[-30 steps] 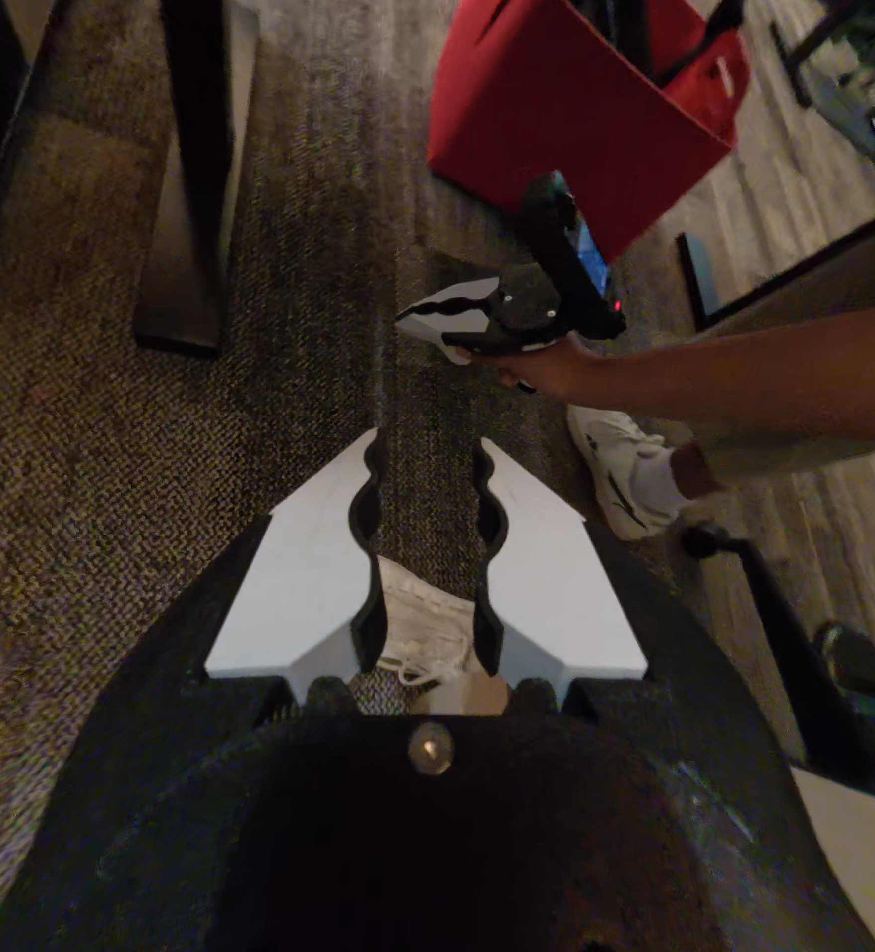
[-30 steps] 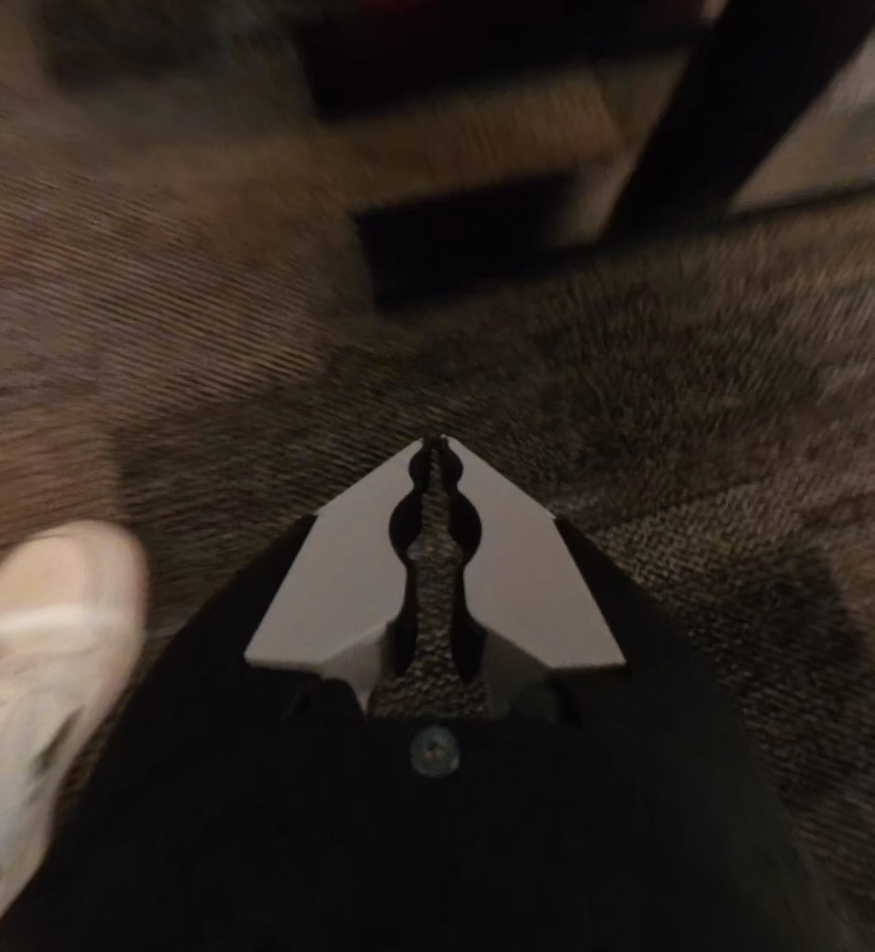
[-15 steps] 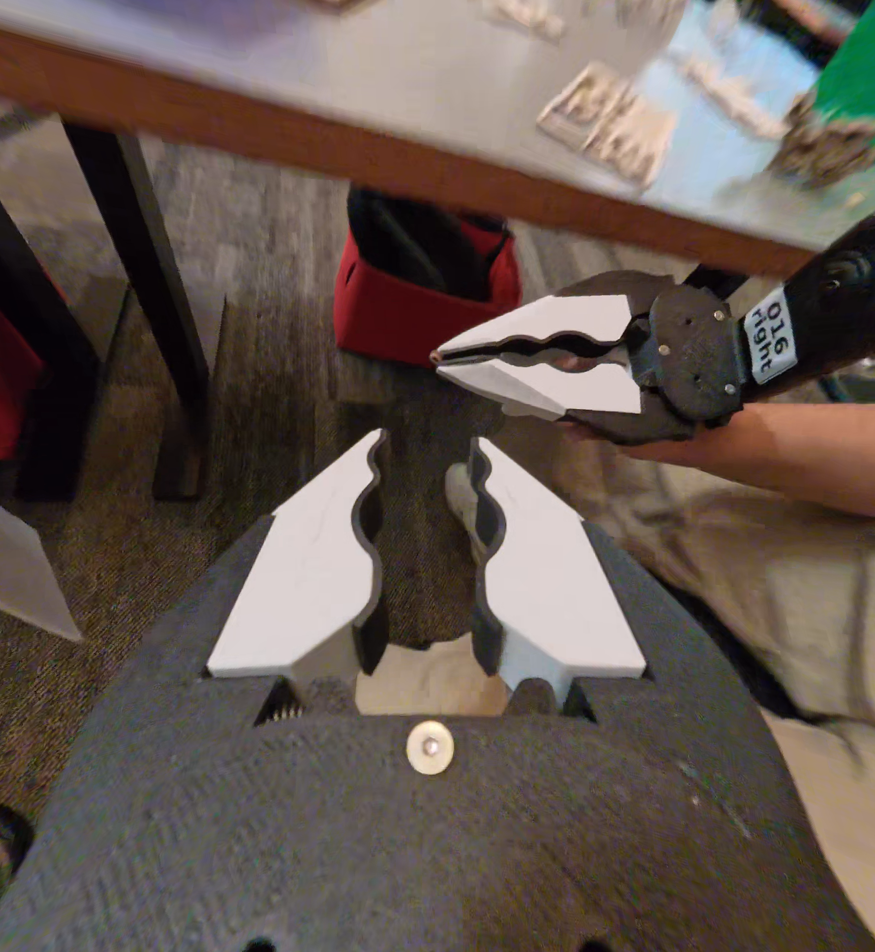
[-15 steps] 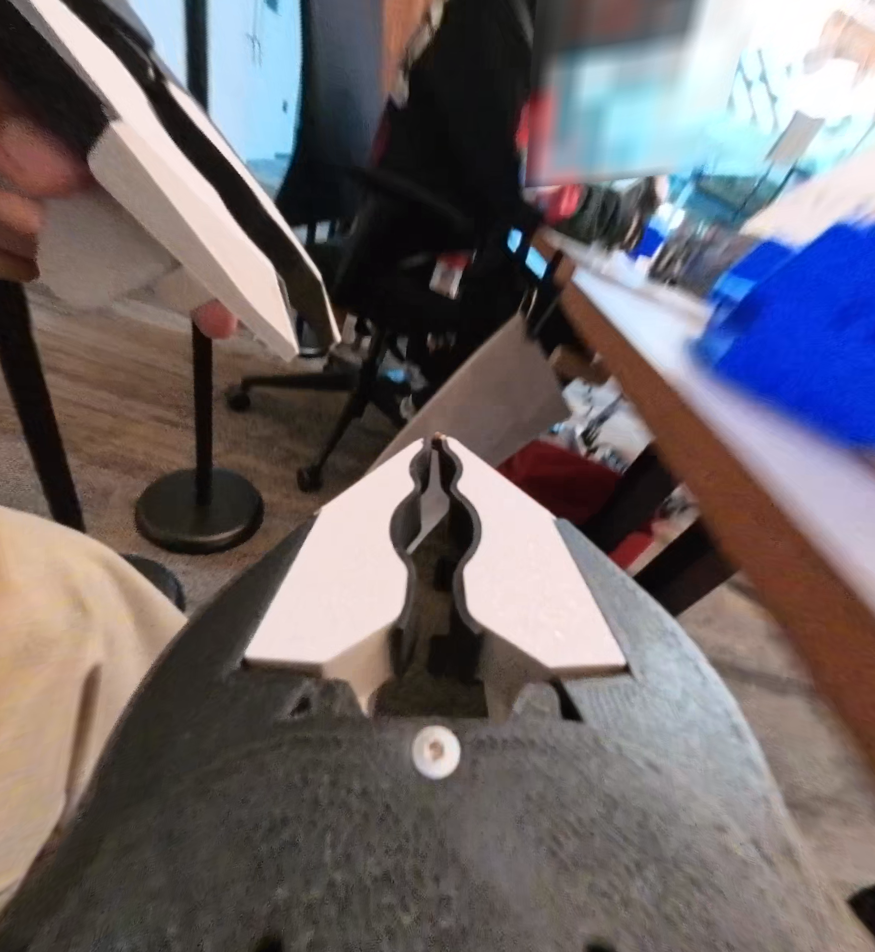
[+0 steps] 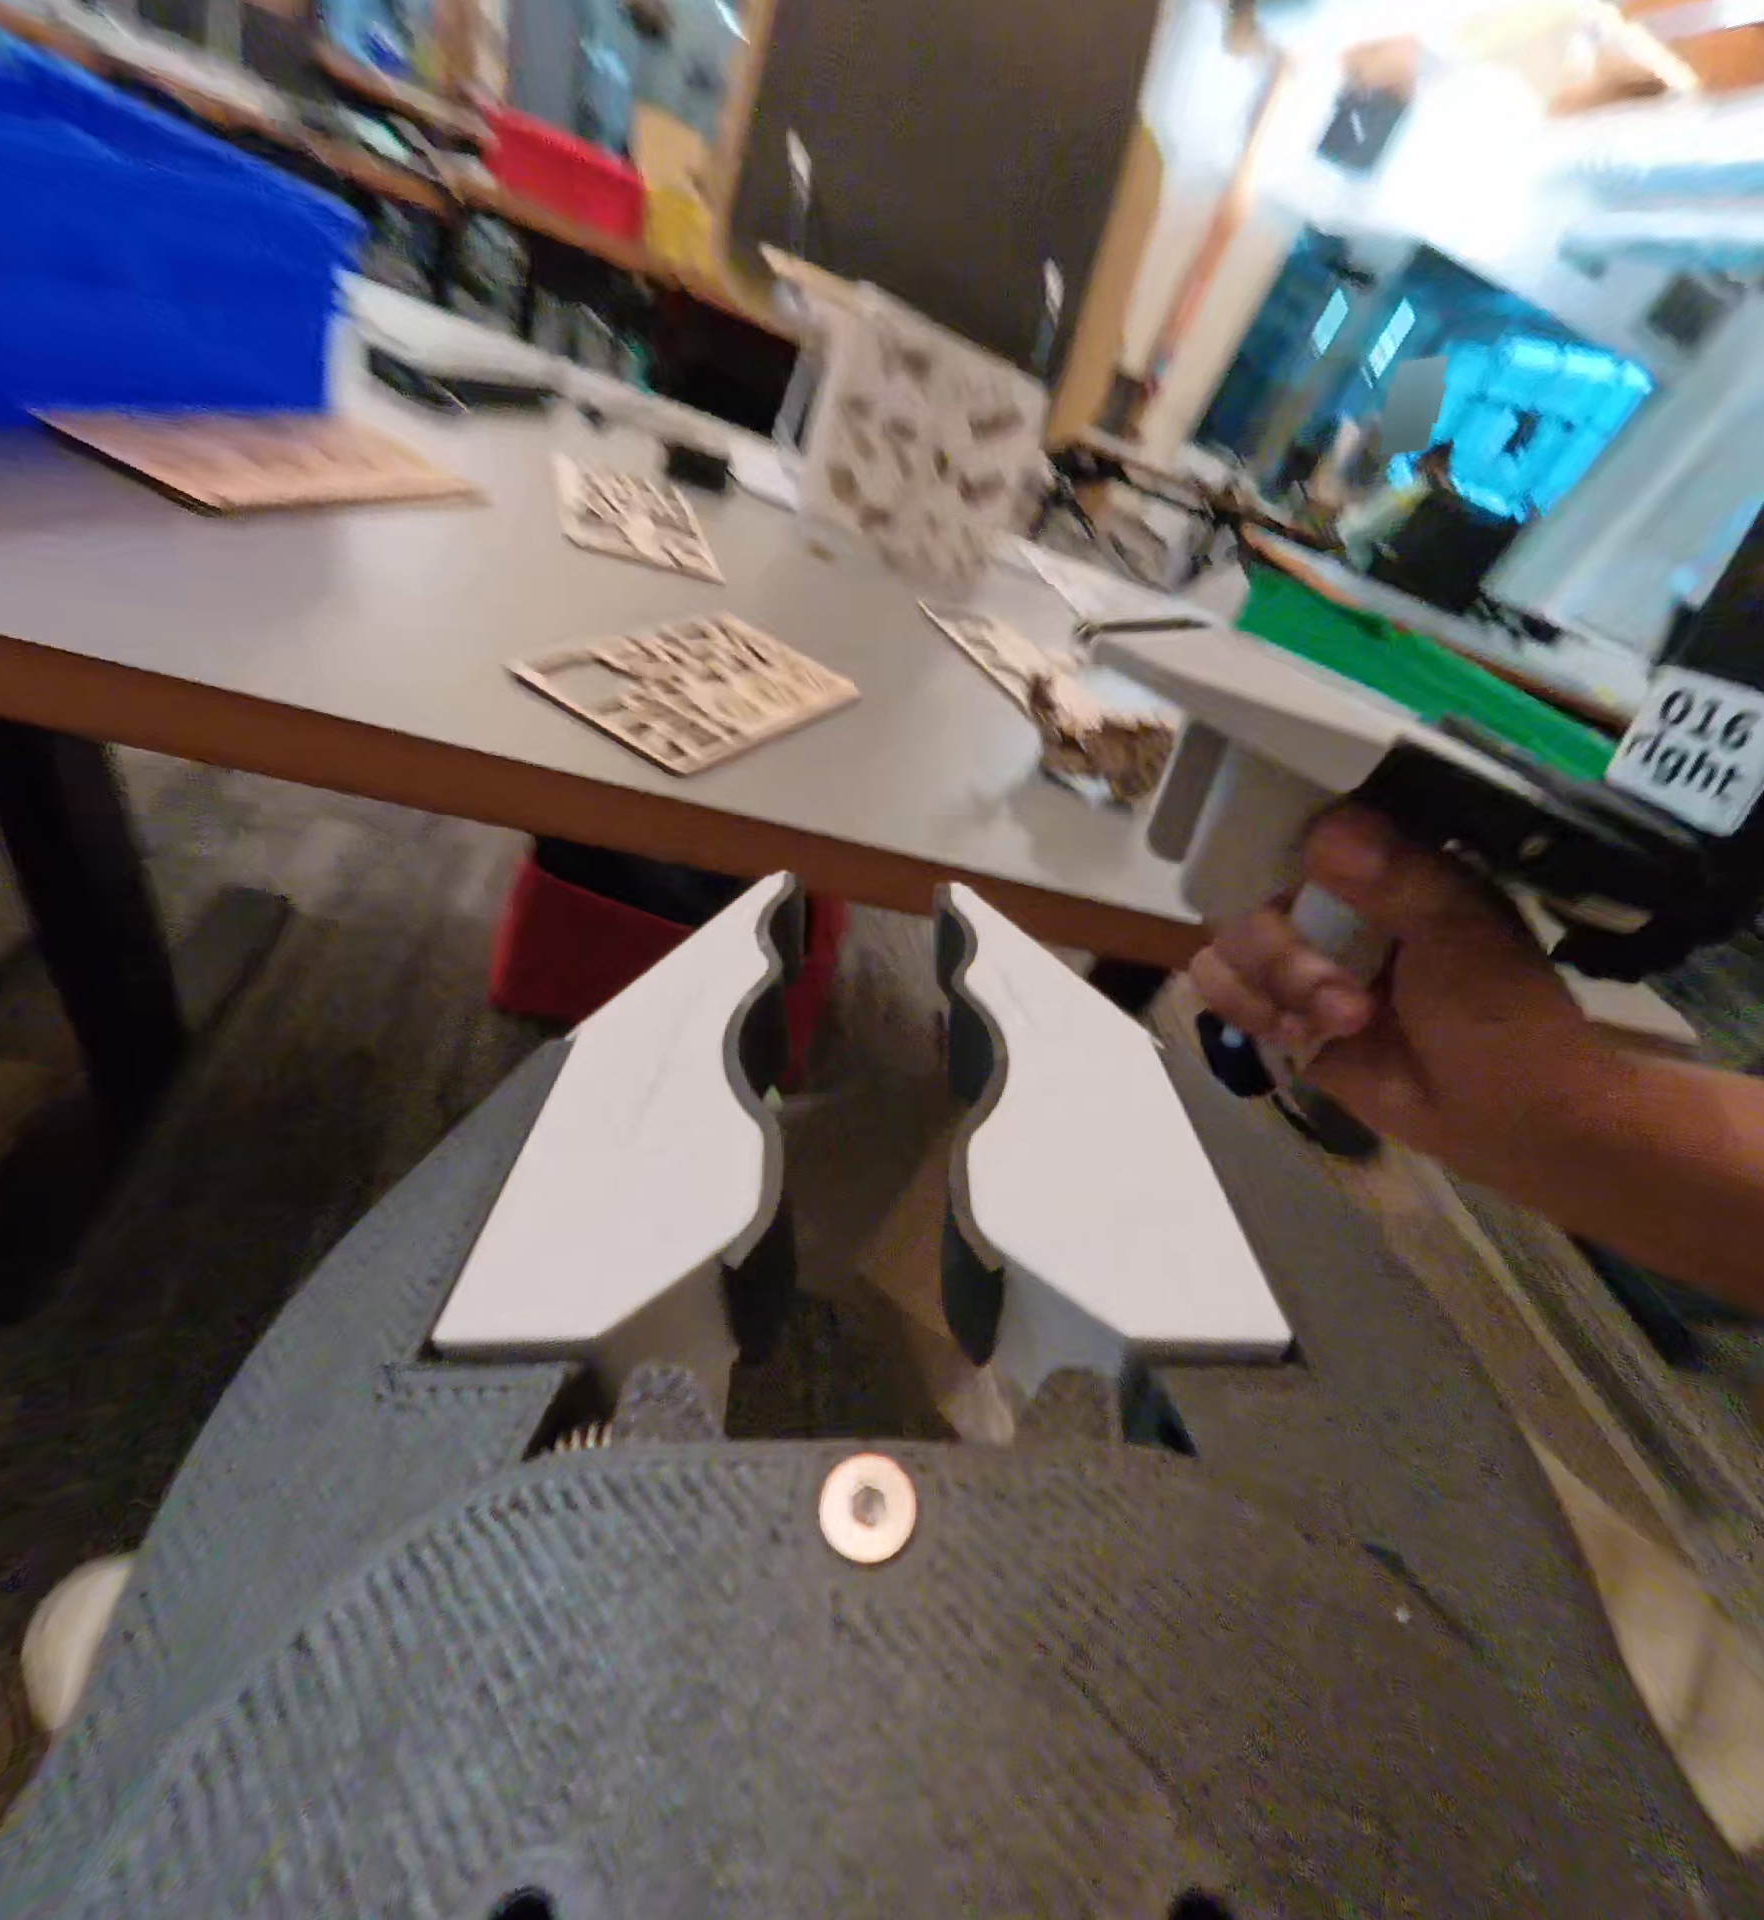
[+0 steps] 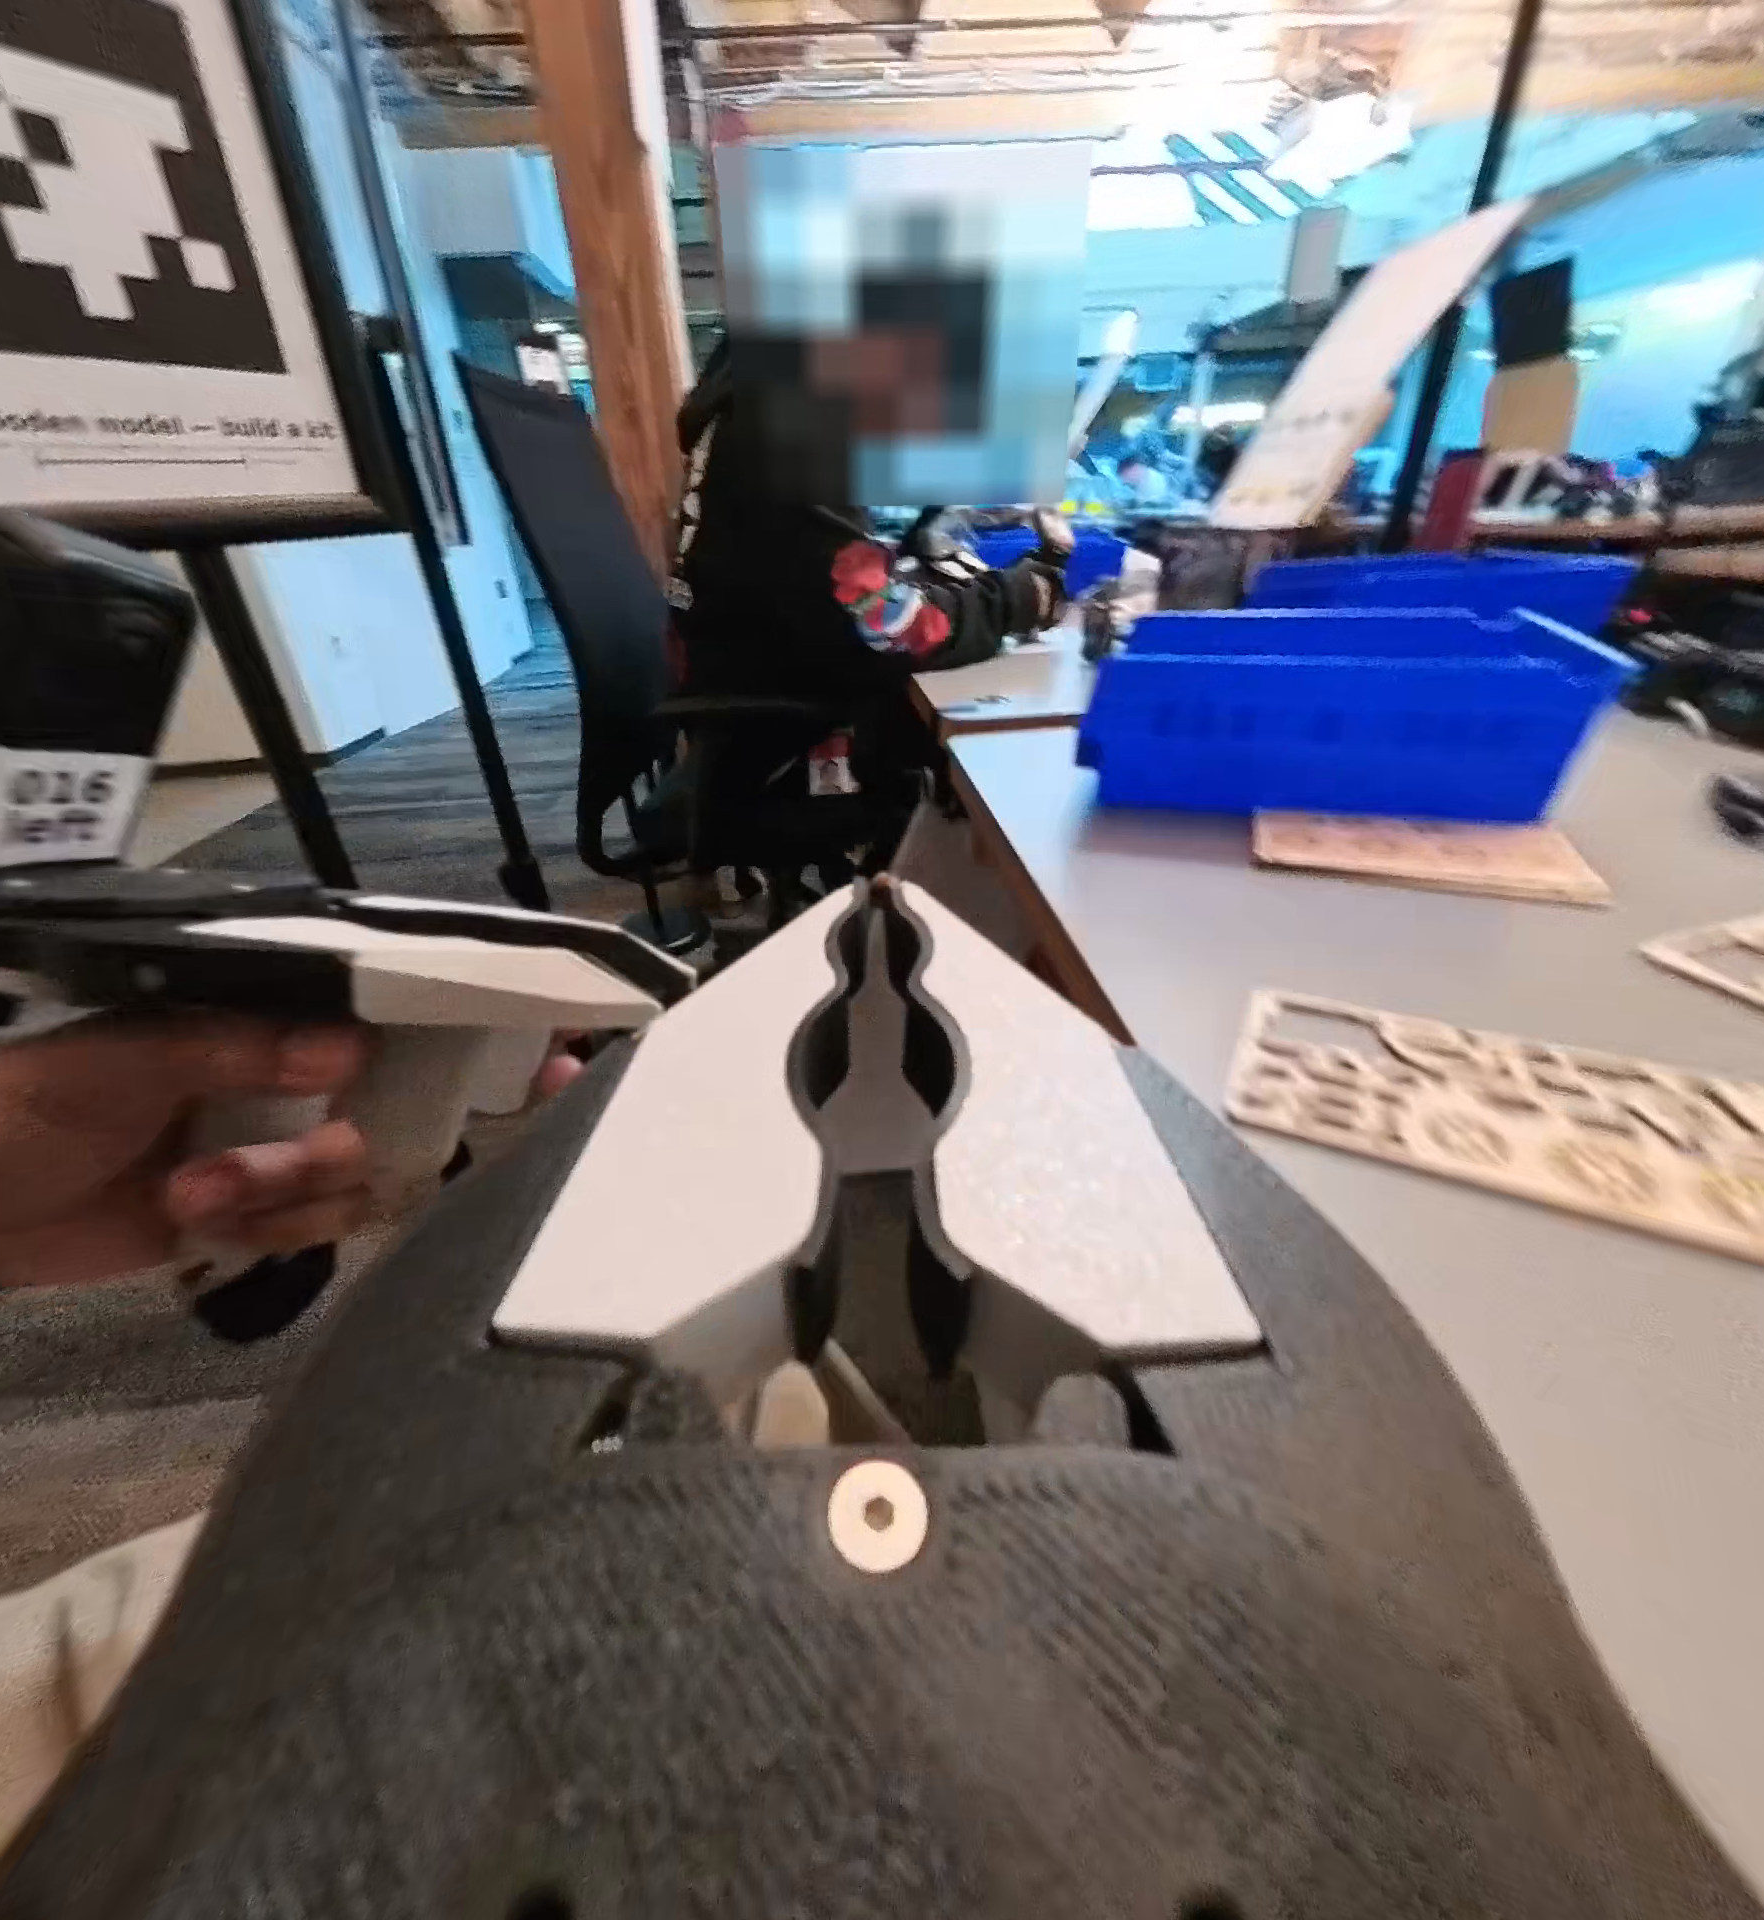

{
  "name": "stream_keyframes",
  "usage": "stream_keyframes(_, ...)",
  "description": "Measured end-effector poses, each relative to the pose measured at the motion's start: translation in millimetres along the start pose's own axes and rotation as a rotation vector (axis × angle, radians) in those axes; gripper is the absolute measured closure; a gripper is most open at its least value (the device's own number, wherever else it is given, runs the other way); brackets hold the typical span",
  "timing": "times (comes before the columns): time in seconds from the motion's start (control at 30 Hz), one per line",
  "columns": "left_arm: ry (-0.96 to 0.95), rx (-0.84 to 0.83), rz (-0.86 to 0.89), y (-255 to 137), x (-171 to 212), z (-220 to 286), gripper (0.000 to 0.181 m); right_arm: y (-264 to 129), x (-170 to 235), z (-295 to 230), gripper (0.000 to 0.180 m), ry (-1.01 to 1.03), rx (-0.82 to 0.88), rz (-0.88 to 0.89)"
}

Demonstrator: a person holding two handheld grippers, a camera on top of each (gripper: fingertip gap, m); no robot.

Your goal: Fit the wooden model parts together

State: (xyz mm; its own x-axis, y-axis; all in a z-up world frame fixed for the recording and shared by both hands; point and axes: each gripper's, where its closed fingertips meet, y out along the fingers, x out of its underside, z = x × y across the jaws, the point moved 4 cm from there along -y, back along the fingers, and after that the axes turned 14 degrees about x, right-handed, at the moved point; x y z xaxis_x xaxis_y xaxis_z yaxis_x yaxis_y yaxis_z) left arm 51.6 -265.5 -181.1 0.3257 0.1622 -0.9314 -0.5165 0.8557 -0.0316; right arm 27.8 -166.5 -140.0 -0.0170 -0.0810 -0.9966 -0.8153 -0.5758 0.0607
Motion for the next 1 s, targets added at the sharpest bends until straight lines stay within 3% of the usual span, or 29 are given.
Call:
stream_keyframes(0.17,-0.173,0.207,-0.120,62.7,34.0,10.0,0.154,-69.3,1.6,71.2,0.179,0.053,0.204,-0.009)
stream_keyframes(0.27,-0.319,0.378,-0.211,76.3,48.2,19.2,0.155,-78.3,-7.1,100.5,0.179,-0.015,0.279,-0.003)
stream_keyframes(0.43,-0.377,0.505,-0.304,87.7,67.9,9.9,0.154,-94.7,25.0,131.9,0.178,-0.250,0.403,-0.124)
stream_keyframes(0.6,-0.573,0.610,-0.256,114.5,74.6,-2.2,0.154,-98.2,28.0,159.0,0.178,-0.498,0.476,-0.207)
stream_keyframes(0.8,-0.383,0.699,-0.266,156.6,40.9,-6.6,0.155,-57.5,24.2,184.1,0.178,-0.582,0.331,-0.255)
stream_keyframes(1.0,-0.186,0.752,-0.247,200.8,3.5,-5.0,0.153,-34.3,-0.8,187.0,0.178,-0.669,0.263,-0.132)
